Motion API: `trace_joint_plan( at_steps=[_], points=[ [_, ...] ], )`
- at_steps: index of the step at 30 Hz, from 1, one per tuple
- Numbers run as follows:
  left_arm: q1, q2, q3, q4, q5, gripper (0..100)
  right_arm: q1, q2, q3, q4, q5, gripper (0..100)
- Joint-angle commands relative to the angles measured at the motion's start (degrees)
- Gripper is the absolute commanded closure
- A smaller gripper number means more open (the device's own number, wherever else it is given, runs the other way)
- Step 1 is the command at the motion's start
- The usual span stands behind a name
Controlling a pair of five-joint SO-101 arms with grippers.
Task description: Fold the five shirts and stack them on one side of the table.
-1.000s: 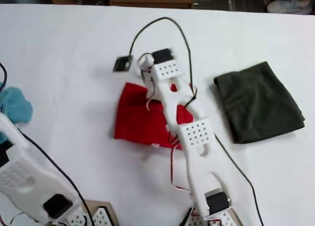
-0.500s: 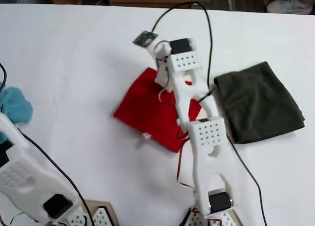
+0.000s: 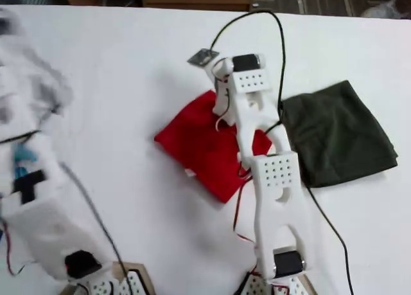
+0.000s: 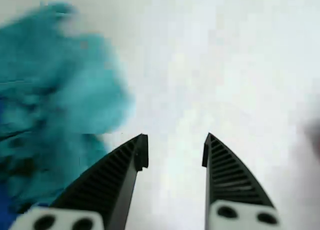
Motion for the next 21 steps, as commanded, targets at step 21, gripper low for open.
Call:
trace_joint_plan(
  at_steps=[21],
  points=[
    [36.31,4.57,10.68,-4.48,34.55,80,3.91,-0.40,-3.60,0.92,0.26,97.9]
  ],
)
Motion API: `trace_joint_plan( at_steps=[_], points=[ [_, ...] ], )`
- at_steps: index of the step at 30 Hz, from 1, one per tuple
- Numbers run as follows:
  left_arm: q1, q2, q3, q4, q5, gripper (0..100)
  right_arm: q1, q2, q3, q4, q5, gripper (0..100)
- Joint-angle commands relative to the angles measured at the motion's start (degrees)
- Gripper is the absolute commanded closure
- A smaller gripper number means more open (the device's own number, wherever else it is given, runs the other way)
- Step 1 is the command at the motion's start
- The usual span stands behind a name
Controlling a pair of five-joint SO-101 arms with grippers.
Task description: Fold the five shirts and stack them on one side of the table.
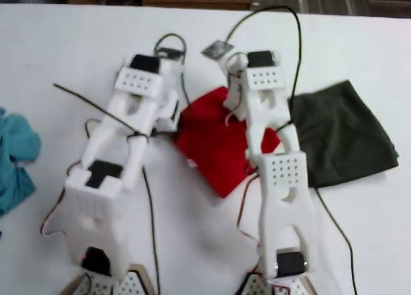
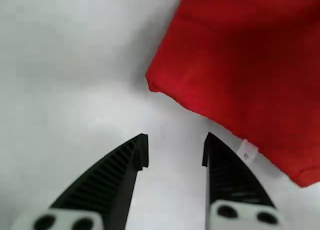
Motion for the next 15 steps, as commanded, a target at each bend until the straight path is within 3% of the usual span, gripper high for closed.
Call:
trace_joint_plan(
  at_steps=[1,4,15],
  points=[
    [0.53,-0.44,-0.22,-1.14,18.46,80,0.84,-0.48,-2.02,0.92,0.26,97.9],
    [0.53,0.79,0.92,-2.99,23.30,80,0.84,-0.48,-2.02,0.92,0.26,97.9],
    [0.79,16.88,-9.45,-4.31,23.38,80,0.40,-0.75,-2.02,1.01,0.26,97.9]
  ],
)
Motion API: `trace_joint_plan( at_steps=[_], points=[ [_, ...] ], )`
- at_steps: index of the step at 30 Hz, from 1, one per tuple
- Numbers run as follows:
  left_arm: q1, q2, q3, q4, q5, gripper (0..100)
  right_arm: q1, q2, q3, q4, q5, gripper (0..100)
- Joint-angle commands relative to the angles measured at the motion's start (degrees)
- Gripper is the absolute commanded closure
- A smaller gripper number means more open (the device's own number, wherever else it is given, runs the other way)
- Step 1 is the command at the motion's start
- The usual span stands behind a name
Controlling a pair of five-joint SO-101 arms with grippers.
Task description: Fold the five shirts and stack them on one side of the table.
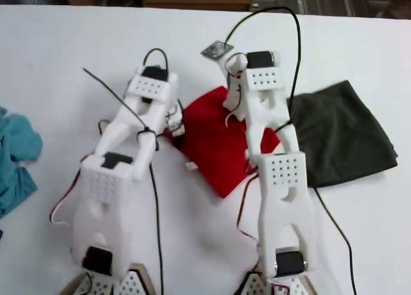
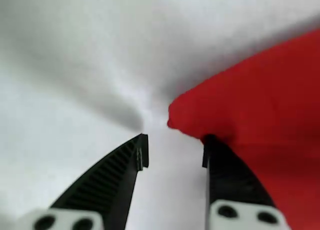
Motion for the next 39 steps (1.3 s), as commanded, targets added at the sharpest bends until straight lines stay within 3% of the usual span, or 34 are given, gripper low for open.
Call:
trace_joint_plan(
  at_steps=[1,7,17,25,31,39],
  points=[
    [0.70,2.55,-6.20,-0.53,0.18,80,0.40,-0.84,-2.02,1.01,0.26,97.9],
    [0.88,3.60,-15.52,6.15,0.00,80,0.57,-0.92,-2.02,1.01,0.26,97.9],
    [0.62,1.41,-16.92,9.67,-1.14,80,0.40,-1.01,-2.55,1.10,0.26,97.9],
    [1.14,2.64,-17.01,6.59,-0.70,80,0.40,-1.01,-2.55,1.10,0.26,97.9],
    [1.76,5.10,-16.66,3.34,8.97,79,0.40,-1.01,-2.55,1.10,0.26,97.9],
    [3.60,11.25,-16.75,-0.09,10.20,79,0.40,-1.01,-2.55,1.10,0.26,97.9]
  ],
)
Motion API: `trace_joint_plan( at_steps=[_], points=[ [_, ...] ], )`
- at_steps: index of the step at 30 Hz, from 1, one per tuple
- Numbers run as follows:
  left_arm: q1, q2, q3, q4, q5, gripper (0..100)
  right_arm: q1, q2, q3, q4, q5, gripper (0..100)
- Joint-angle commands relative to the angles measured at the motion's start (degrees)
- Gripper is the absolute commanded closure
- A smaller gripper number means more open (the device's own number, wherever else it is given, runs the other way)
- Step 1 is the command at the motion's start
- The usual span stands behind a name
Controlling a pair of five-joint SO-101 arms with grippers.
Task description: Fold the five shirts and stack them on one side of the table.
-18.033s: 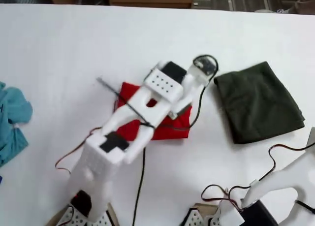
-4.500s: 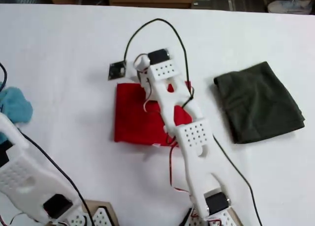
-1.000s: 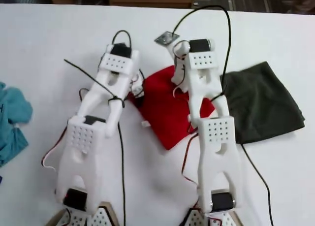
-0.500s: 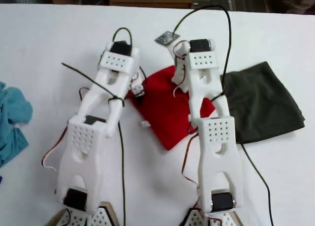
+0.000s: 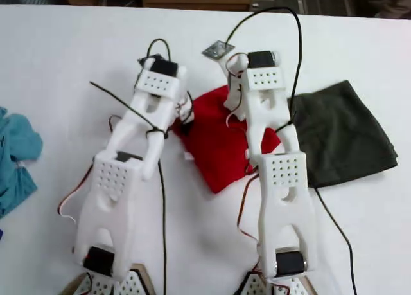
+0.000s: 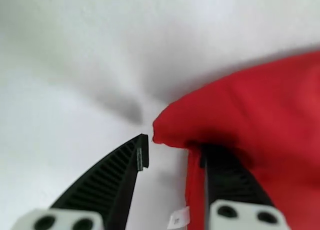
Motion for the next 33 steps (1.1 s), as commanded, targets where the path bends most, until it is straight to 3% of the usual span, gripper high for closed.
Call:
trace_joint_plan(
  at_steps=[1,9,14,19,27,33],
  points=[
    [1.85,4.22,-1.01,-3.60,0.26,79,0.13,-1.01,-2.55,1.10,0.26,97.9],
    [7.30,6.86,-7.78,1.32,-4.84,81,-0.22,-0.92,-2.55,1.10,0.26,97.9],
    [7.47,9.76,-8.40,1.76,-4.84,99,-0.04,-1.01,-2.64,1.10,0.26,97.9],
    [6.68,10.55,-10.86,4.48,-5.36,98,-0.13,-3.38,-2.64,1.10,0.35,97.9],
    [6.51,4.84,-16.48,6.59,-12.40,98,-1.98,-14.20,-1.14,1.19,0.26,97.9],
    [6.59,-2.20,-16.40,6.86,-16.35,98,-3.03,-21.85,12.13,1.19,0.26,97.9]
  ],
)
